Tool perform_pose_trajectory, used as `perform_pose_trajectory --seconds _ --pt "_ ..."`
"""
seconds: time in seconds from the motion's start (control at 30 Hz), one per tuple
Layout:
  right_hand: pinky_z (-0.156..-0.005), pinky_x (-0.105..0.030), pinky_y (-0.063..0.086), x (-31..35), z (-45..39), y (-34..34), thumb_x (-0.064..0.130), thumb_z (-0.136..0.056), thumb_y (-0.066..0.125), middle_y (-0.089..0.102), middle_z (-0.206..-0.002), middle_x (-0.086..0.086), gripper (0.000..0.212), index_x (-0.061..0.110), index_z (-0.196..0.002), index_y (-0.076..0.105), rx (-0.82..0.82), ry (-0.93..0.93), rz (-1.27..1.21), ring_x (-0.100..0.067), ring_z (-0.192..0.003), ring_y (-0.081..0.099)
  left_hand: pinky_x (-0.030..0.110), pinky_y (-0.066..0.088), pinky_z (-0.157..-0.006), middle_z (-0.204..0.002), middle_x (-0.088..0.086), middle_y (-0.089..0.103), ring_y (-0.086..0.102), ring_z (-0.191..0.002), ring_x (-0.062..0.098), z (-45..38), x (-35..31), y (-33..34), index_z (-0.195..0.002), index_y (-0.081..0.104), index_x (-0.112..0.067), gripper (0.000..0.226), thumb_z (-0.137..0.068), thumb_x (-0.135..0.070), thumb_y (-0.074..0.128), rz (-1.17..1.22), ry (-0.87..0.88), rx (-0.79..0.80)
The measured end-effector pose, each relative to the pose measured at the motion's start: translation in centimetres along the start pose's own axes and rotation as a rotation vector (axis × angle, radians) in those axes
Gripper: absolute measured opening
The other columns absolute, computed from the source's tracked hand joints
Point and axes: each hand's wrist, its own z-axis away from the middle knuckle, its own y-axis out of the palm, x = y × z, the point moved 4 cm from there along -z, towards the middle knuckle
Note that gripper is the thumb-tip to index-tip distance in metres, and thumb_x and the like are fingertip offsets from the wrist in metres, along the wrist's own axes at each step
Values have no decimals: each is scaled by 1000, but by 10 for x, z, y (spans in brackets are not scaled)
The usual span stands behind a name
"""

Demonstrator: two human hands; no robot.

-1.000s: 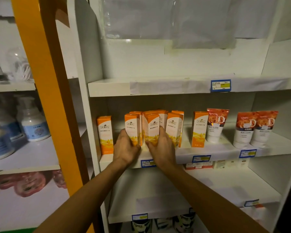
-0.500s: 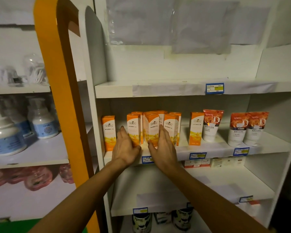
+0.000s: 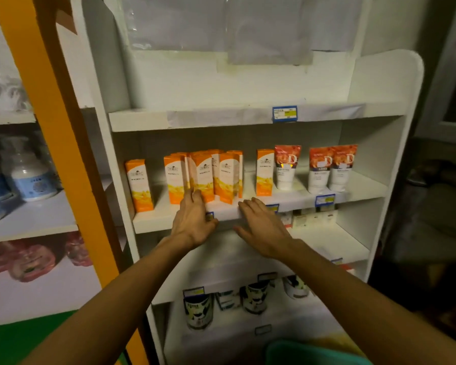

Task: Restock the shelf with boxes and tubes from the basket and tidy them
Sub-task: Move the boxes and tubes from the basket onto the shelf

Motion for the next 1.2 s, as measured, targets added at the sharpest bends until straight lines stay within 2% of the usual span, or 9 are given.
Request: perform_pose_trajectory --seconds 0.1,0.2,0.43,0.57,0.67,0.8,0.93,1.07,1.2 --pt "-122 -42 13 -27 24 3 57 -100 35 20 -163 -6 73 14 -156 20 109 35 100 -25 -152 10 47 47 -104 -151 9 32 41 -131 31 9 -20 20 -145 34 -14 79 -80 -38 73 -73 54 66" --pt "-122 -41 8 -45 40 0 57 -100 34 14 -165 -5 75 14 -158 15 134 89 112 -23 -153 5 45 37 -113 -161 12 19 29 -144 32 17 -36 38 -149 30 -13 82 -83 -38 73 -124 77 144" --pt "-121 -41 19 -83 81 -7 56 -100 38 22 -162 -5 70 15 -155 23 172 145 128 -25 -152 10 39 29 -118 -162 12 19 26 -146 29 30 -78 77 -155 22 -10 87 -88 -38 69 -161 232 319" --pt "-120 -42 19 -117 117 -2 56 -100 37 25 -161 -7 69 14 -154 26 263 252 122 -27 -151 11 42 36 -113 -159 13 26 37 -139 32 49 -99 116 -153 25 -10 88 -85 -43 70 -228 306 411" --pt "-120 -42 21 -142 147 7 53 -100 39 30 -158 -8 67 13 -153 28 295 315 109 -29 -150 17 44 37 -112 -159 14 24 35 -139 33 65 -107 153 -151 26 -11 84 -87 -46 67 -270 376 508" --pt "-118 -42 26 -176 198 41 52 -98 43 36 -154 -11 66 12 -150 33 366 385 97 -31 -146 24 46 30 -117 -163 15 15 27 -145 34 100 -106 212 -154 22 -11 86 -88 -48 63 -302 411 658" --pt "-119 -43 24 -208 247 85 55 -98 44 29 -159 -9 71 14 -153 26 458 486 81 -28 -149 20 49 34 -113 -161 18 15 29 -142 38 132 -105 273 -154 19 -7 90 -89 -49 64 -327 418 788" --pt "-118 -39 22 -235 290 133 50 -98 48 29 -159 -9 72 14 -155 23 557 556 48 -27 -149 21 49 36 -108 -158 18 21 34 -137 38 159 -104 333 -149 25 -11 81 -88 -46 64 -336 435 886" --pt "-111 -37 32 -263 328 176 48 -94 55 39 -151 -10 70 14 -151 31 647 617 4 -29 -140 32 49 37 -110 -155 17 24 34 -137 38 180 -104 391 -150 25 -10 80 -90 -48 62 -296 458 1026"
